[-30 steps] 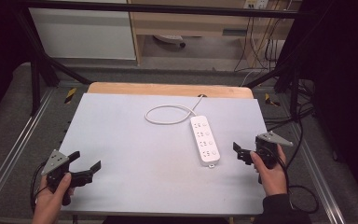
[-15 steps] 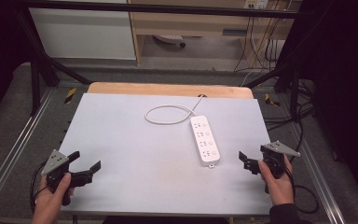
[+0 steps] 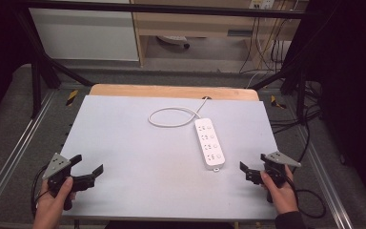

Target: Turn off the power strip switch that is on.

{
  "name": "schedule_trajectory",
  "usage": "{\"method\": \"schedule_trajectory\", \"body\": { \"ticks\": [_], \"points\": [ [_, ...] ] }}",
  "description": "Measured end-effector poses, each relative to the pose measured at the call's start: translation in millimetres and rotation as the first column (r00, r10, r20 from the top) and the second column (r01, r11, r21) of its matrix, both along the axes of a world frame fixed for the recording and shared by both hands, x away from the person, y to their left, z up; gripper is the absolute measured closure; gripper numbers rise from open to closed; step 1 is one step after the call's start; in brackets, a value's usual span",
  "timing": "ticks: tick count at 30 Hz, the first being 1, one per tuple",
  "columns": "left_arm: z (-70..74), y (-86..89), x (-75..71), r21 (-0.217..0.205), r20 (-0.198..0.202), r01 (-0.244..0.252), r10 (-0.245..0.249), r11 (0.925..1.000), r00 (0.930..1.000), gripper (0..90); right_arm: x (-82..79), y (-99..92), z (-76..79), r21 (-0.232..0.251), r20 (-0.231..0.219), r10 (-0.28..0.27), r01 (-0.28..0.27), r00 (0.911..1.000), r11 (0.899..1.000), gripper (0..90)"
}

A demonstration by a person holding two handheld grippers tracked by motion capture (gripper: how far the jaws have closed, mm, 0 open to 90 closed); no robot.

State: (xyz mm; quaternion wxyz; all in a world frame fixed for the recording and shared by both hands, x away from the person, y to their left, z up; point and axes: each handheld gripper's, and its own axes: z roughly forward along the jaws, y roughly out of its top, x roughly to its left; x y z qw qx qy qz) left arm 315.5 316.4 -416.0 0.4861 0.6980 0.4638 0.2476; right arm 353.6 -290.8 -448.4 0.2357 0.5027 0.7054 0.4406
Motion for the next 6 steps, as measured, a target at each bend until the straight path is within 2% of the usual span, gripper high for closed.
{"method": "schedule_trajectory", "body": {
  "ticks": [3,6],
  "points": [
    [0.1,-0.7,0.1,0.003,0.003,-0.001,0.001,1.0000,1.0000,5.6,4.5,9.0,-5.4,-0.027,-0.018,0.024,-0.024,0.9996,0.999,4.5],
    [0.3,-0.9,0.0,0.003,0.005,0.001,-0.001,1.0000,1.0000,5.6,8.1,12.3,-7.8,-0.043,-0.026,0.022,-0.023,0.9994,0.999,4.1]
  ]
}}
